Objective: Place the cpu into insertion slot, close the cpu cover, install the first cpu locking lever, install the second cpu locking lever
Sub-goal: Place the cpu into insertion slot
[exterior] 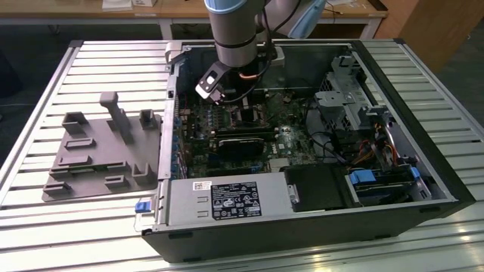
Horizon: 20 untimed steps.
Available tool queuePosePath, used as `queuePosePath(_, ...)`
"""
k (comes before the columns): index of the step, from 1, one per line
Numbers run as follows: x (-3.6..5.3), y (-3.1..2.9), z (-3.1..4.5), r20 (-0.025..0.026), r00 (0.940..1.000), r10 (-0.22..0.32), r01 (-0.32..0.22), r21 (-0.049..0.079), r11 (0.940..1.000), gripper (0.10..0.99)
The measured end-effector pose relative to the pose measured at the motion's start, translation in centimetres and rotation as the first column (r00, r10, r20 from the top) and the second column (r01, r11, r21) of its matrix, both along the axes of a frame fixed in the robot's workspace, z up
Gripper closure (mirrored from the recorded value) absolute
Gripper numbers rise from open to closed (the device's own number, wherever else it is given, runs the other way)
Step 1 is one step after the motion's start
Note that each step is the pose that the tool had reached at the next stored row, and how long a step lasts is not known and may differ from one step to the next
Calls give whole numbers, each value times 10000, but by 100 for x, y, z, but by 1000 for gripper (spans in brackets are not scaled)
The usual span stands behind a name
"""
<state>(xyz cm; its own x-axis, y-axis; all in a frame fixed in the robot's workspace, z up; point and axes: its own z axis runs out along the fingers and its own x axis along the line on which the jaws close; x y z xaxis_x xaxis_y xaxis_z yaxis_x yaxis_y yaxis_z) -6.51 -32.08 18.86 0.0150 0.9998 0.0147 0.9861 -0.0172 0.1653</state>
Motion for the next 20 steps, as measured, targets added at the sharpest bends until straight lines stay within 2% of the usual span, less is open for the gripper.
queuePosePath(13,1,1,-8,4,10000,-4,4,3,10000,545)
queuePosePath(15,4,4,-15,20,10000,-3,3,24,10000,537)
queuePosePath(16,3,4,-15,16,10000,-3,3,20,10000,475)
queuePosePath(20,2,2,-8,6,10000,-3,3,7,10000,475)
